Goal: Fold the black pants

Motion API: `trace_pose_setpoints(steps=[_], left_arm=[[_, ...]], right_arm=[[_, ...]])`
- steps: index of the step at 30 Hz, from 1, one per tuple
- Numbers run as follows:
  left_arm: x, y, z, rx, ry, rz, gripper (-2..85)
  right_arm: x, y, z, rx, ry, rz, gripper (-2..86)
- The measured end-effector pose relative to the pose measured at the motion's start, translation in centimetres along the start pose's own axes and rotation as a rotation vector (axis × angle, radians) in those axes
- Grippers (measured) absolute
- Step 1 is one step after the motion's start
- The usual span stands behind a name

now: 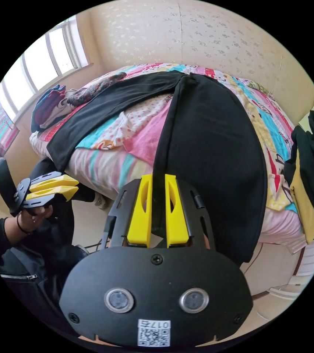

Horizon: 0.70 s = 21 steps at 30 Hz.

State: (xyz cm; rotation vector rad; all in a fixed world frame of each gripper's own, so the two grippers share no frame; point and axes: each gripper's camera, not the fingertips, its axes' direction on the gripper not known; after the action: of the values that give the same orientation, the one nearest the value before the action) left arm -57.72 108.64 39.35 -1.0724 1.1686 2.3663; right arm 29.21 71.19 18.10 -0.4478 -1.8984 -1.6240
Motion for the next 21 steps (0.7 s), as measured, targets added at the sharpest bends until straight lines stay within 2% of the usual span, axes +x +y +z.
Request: trace_pose_setpoints(steps=[9,13,15,17,21], left_arm=[[-0.6,1.6,4.3,-0.098,-0.091,0.032,4.4],[-2.1,1.8,6.6,-0.167,-0.053,-0.031,2.1],[-2.2,1.7,7.8,-0.232,-0.143,-0.019,0.7],[-0.9,1.6,9.6,-0.338,-0.344,0.098,-0.2],[1.6,1.5,10.5,-0.342,-0.602,0.224,-0.4]], right_arm=[[1.8,1.5,2.1,0.045,-0.053,0.085,4.3],[2.2,2.2,2.2,0.075,-0.050,0.095,2.2],[2.4,2.6,2.6,0.084,-0.051,0.088,1.5],[2.7,2.7,2.9,0.086,-0.056,0.090,1.2],[3.6,2.9,2.9,0.090,-0.082,0.125,0.7]])
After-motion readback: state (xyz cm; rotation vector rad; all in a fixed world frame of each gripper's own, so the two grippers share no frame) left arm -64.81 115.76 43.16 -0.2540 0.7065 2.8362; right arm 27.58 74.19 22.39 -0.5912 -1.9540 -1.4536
